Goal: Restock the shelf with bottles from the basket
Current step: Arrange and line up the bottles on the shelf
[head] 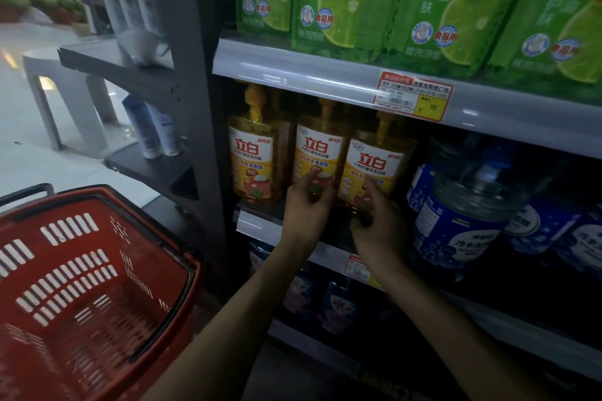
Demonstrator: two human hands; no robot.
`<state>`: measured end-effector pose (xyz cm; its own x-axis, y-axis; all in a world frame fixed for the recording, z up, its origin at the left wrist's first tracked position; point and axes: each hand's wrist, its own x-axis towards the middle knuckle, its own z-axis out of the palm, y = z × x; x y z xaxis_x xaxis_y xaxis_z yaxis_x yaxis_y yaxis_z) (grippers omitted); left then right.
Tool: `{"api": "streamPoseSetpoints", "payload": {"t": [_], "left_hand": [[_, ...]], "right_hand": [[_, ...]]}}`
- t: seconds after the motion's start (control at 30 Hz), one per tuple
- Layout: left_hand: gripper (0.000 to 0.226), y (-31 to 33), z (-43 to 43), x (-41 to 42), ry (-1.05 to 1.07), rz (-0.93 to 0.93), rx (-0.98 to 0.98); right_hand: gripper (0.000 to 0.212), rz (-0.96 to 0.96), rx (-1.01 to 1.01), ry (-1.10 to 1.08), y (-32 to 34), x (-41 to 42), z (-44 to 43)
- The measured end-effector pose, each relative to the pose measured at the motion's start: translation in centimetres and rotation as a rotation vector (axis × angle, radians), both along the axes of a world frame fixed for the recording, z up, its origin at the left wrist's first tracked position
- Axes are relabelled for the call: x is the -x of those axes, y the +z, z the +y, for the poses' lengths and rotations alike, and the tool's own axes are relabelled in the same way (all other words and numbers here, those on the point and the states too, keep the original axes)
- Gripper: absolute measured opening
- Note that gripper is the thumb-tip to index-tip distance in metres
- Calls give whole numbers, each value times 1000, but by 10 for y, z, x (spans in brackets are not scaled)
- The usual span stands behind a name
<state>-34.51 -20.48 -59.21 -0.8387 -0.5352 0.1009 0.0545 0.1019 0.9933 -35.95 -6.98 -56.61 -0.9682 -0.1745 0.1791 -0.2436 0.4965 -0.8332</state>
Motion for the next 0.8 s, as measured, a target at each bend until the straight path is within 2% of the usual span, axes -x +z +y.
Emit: {"api": "streamPoseSetpoints", "payload": {"t": [0.1,0.27,0.4,0.47,0.63,0.8], "left_hand": [[40,14,-3,-23,59,-9,133],[29,18,-21,-42,292,4,98],[62,12,-47,-44,360,5,32],[76,8,-56,-43,361,16,10],[74,2,-64,-39,318,-5,100],[69,6,-64,-40,329,-38,169]], "right_hand": [[78,32,35,64,1,-4,-11],[66,-75,108,161,4,-9,-44],[68,-367,281,259,8,-9,-73],[70,-446,331,271,4,-6,-86],[66,-504,424,292,-4,-7,-104],[77,-515,457,317,-3,-6,-108]]}}
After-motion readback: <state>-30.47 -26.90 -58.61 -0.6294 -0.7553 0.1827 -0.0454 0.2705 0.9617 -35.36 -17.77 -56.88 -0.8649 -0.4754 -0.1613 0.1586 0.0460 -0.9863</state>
